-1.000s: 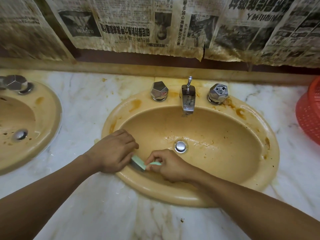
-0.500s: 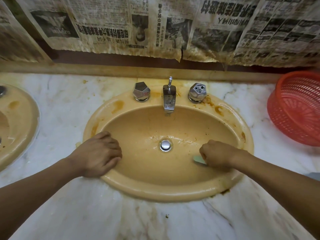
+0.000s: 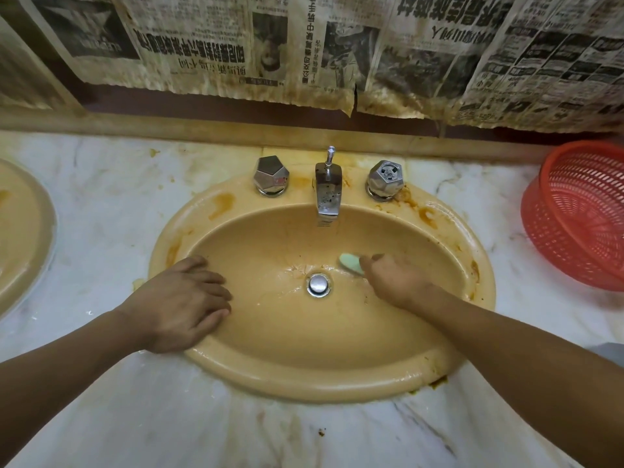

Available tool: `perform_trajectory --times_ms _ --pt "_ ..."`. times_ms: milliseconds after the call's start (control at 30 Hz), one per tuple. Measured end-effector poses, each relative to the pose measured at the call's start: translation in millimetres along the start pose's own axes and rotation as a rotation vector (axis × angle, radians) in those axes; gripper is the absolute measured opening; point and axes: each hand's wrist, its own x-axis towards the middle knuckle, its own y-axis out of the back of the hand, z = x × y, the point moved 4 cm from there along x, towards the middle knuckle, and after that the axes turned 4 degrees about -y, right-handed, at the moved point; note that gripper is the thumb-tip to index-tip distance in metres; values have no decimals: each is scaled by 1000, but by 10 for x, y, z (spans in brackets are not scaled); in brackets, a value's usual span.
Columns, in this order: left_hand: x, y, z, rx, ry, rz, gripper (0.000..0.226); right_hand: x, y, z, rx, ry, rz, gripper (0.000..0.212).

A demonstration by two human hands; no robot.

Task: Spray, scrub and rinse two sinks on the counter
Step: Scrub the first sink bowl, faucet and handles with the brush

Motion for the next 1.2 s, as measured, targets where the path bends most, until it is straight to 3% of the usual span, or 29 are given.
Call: perform_trajectory --times_ms 67,167,267,333,400,467,567,700,767,867,967,1033,1133,1200 --pt "2 16 10 -6 -1 15 43 36 -24 -32 8 -17 35 42" --pt "-1 42 13 -13 0 31 45 -74 -161 -280 -21 103 -60 33" --pt "-6 44 15 -30 0 37 47 32 -65 -103 48 -28 -4 31" --pt "-7 42 14 -49 3 47 47 -7 -65 -110 39 -16 -7 33" --pt "0 58 19 -64 -3 64 43 -147 -181 -210 51 63 -100 24" --pt "-2 80 38 -64 -13 90 37 -229 -215 -131 192 29 -178 17" --pt "-33 135 58 -122 38 217 32 -280 -170 68 277 -99 -102 17" --pt "-69 340 41 -191 190 502 36 -452 -204 -529 313 141 -213 22" --pt "-66 401 -41 -207 350 560 45 -325 -180 -824 332 166 -168 22" --pt "-71 299 -138 -303 548 473 59 13 -134 -1139 392 3 20 24" --pt "-52 150 -150 -330 562 380 65 212 -162 -1232 466 -230 139 30" --pt "-47 119 -175 -312 562 365 63 222 -205 -1279 454 -152 111 31" --pt "-53 100 -189 -288 565 364 62 182 -179 -1198 400 132 -60 17" --pt "-59 104 -177 -288 558 369 63 295 -66 -924 389 87 -88 15"
